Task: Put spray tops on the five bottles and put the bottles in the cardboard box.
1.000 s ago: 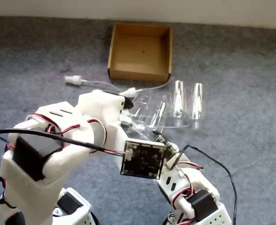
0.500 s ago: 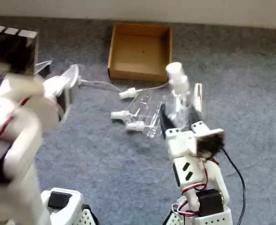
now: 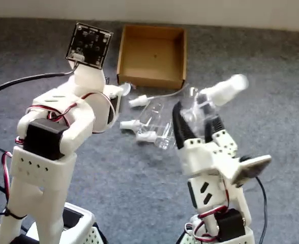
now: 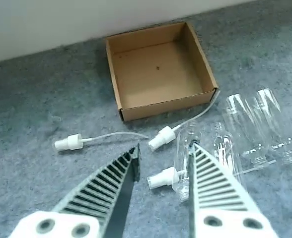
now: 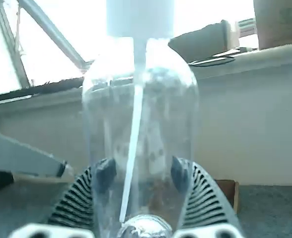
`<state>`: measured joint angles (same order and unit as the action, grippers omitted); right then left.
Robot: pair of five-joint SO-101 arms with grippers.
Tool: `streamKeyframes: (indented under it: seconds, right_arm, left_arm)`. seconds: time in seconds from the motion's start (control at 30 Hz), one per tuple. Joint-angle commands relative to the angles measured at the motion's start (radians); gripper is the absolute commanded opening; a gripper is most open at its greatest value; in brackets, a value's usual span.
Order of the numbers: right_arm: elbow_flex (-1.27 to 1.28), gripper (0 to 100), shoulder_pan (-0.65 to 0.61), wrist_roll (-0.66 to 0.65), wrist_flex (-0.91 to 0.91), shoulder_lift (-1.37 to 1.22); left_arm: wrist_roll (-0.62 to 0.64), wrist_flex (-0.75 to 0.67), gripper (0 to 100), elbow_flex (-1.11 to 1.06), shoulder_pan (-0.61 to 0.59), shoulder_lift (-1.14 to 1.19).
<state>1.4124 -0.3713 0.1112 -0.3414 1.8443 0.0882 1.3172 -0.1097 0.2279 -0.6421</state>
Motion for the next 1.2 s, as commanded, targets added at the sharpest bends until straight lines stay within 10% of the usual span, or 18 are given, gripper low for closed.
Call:
streamKeyframes:
  seconds: [0.0,0.23,0.73,1.17]
  right_arm:
    - [0.084,0.5,-0.019,-0.153,-0.012,-0.005]
    - [0.183,0.5,0.042,-0.373,-0.012,-0.005]
    - [0.225,0.5,0.306,-0.222,0.176,-0.177]
    - [-0.86,0.5,0.271,-0.1,0.13,-1.391]
  left_arm:
    - [0.002,0.023,16,-0.027,-0.044,-0.012]
    - [-0.143,0.028,16,-0.278,-0.242,-0.013]
    - [-0.143,-0.258,16,-0.69,-0.338,-0.013]
    - [-0.144,-0.416,16,-0.892,-0.332,-0.013]
